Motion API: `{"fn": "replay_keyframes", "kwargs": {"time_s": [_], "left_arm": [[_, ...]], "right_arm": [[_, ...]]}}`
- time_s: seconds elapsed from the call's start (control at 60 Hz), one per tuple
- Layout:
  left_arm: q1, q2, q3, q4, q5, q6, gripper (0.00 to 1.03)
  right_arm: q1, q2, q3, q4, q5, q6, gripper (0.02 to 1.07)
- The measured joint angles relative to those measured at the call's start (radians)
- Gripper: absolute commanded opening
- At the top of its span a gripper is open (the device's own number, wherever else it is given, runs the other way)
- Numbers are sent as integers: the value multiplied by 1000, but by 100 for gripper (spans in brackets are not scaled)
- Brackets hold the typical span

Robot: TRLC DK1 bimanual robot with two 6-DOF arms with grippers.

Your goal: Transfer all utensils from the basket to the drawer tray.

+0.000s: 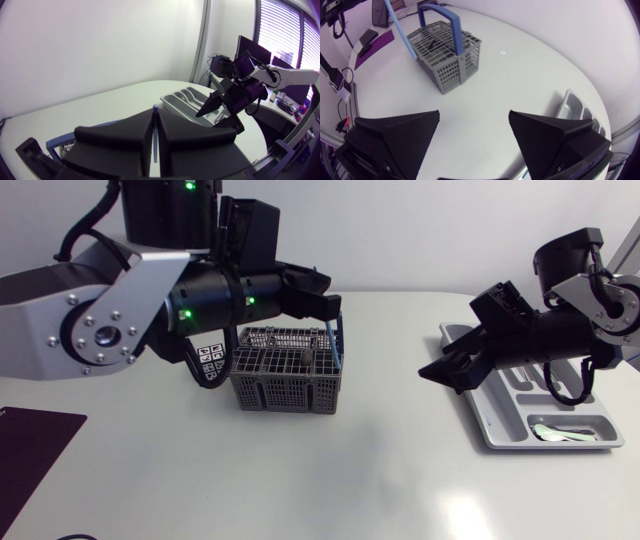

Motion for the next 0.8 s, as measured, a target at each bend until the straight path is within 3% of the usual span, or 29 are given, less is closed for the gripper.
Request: {"fn": "replay_keyframes", "kwargs": {"time_s": [0.283,0.517,0.65,0.8], "left_arm": [[47,14,66,-144,214,-77,4],[87,72,91,-195,354,-127,4],[95,95,98,-204,415,-151,4],[96,105,103,-208,450,-173,4]], "right_arm": [[245,-25,20,-35,-47,44,96],[331,-13,67,-34,-76,88,86],[346,16,80,-34,-86,103,76],[351,41,80,-19,-87,117,58]]}}
